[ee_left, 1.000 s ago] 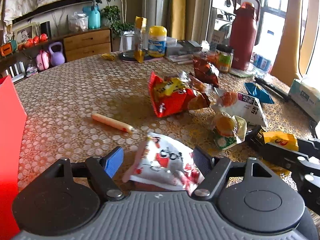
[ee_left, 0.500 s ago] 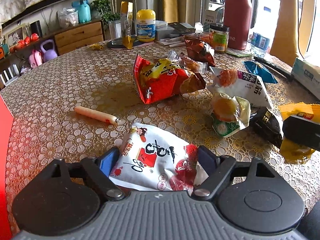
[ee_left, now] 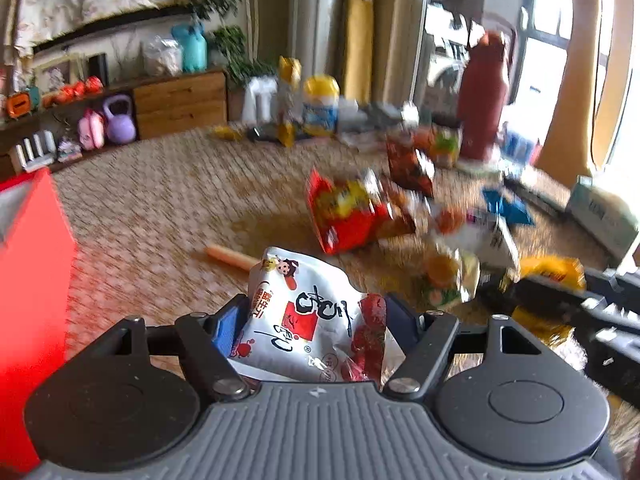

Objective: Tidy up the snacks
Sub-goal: 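Carry the yellow bag and white pouch with both tools over the white box, then open both tools to drop the yellow bag and white pouch into the box, then move both open tools back over the snacks on the table, then grasp the orange sausage stick with the left tool, then grasp the clear bread bag with the right tool while the left tool holds the sausage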

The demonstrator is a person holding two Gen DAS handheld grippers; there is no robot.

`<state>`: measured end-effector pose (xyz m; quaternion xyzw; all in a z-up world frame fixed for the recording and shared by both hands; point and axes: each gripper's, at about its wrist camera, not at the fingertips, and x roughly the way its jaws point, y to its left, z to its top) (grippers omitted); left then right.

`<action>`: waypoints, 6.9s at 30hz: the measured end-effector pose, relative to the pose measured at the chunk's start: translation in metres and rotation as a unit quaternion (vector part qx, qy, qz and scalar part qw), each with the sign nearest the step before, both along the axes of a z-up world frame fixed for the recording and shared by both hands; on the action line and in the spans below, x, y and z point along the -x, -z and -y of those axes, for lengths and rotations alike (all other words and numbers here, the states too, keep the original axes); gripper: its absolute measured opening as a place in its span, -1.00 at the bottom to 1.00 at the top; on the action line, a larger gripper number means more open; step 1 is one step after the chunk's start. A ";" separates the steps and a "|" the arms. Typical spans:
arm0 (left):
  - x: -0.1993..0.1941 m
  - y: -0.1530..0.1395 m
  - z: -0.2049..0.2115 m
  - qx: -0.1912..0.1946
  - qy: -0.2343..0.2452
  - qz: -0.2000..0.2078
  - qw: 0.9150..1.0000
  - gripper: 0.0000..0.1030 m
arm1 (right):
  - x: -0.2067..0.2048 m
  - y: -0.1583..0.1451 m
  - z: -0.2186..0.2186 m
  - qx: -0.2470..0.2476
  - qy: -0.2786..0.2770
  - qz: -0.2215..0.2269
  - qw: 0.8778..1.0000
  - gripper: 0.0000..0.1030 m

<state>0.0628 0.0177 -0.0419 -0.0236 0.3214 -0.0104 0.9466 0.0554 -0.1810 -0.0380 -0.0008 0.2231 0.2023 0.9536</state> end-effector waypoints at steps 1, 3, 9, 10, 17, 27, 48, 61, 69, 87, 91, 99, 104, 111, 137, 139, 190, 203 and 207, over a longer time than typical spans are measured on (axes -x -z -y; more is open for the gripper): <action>0.005 -0.008 -0.004 0.001 -0.002 0.010 1.000 0.41 | 0.002 -0.003 -0.003 0.002 -0.005 0.004 1.000 -0.46; 0.015 -0.024 -0.016 0.004 -0.013 0.025 1.000 0.41 | 0.003 -0.008 -0.008 0.003 -0.011 0.011 1.000 -0.46; 0.050 -0.068 -0.064 -0.004 -0.063 0.065 0.996 0.42 | 0.007 -0.031 -0.039 0.002 -0.058 0.041 0.997 -0.46; 0.055 -0.074 -0.074 -0.008 -0.075 0.071 0.995 0.42 | 0.006 -0.034 -0.045 -0.001 -0.068 0.042 0.997 -0.46; 0.088 -0.088 -0.140 -0.038 -0.152 0.079 0.985 0.42 | 0.001 -0.060 -0.112 -0.022 -0.153 0.048 0.987 -0.46; 0.115 -0.062 -0.209 -0.049 -0.205 0.030 0.977 0.42 | -0.019 -0.080 -0.234 -0.046 -0.253 -0.006 0.966 -0.47; 0.099 -0.017 -0.243 -0.038 -0.195 -0.038 0.979 0.45 | -0.019 -0.048 -0.346 0.084 -0.308 -0.104 0.942 -0.46; 0.097 -0.019 -0.241 -0.045 -0.203 -0.023 0.978 0.50 | -0.025 -0.050 -0.344 0.081 -0.293 -0.090 0.949 -0.26; 0.098 -0.031 -0.230 -0.051 -0.200 -0.012 0.978 0.60 | -0.018 -0.074 -0.309 0.038 -0.277 -0.058 0.958 -0.17; 0.088 -0.055 -0.162 -0.061 -0.157 0.022 0.985 0.71 | -0.011 -0.086 -0.199 -0.012 -0.194 -0.019 0.981 -0.09; 0.080 -0.059 -0.143 -0.061 -0.141 0.032 0.988 0.76 | -0.013 -0.079 -0.174 -0.016 -0.168 -0.018 0.986 -0.09; 0.060 -0.064 -0.103 -0.060 -0.100 0.043 0.992 0.77 | -0.020 -0.062 -0.123 -0.021 -0.103 -0.019 0.994 -0.09; 0.046 -0.061 -0.078 -0.060 -0.071 0.045 0.995 0.81 | -0.023 -0.051 -0.091 -0.021 -0.063 -0.021 0.998 -0.09; 0.022 -0.049 -0.049 -0.061 -0.035 0.036 0.997 0.82 | -0.029 -0.035 -0.055 -0.015 -0.022 -0.029 0.999 -0.09; -0.072 0.020 -0.007 -0.061 -0.027 -0.023 0.998 0.82 | -0.062 0.009 -0.001 -0.022 0.026 -0.072 0.997 -0.07; -0.079 0.025 -0.006 -0.061 -0.030 -0.028 0.997 0.82 | -0.065 0.012 0.001 -0.022 0.029 -0.076 0.996 -0.07; -0.094 0.053 -0.033 -0.012 -0.054 -0.031 0.998 -0.80 | -0.096 0.040 -0.025 0.014 0.002 -0.096 0.995 0.31; -0.065 0.039 -0.036 -0.009 -0.059 -0.022 0.998 -0.80 | -0.101 0.055 -0.034 0.038 0.020 -0.106 0.993 -0.27; -0.052 0.031 -0.038 -0.009 -0.061 -0.015 0.998 -0.80 | -0.091 0.049 -0.034 0.033 0.018 -0.101 0.994 -0.31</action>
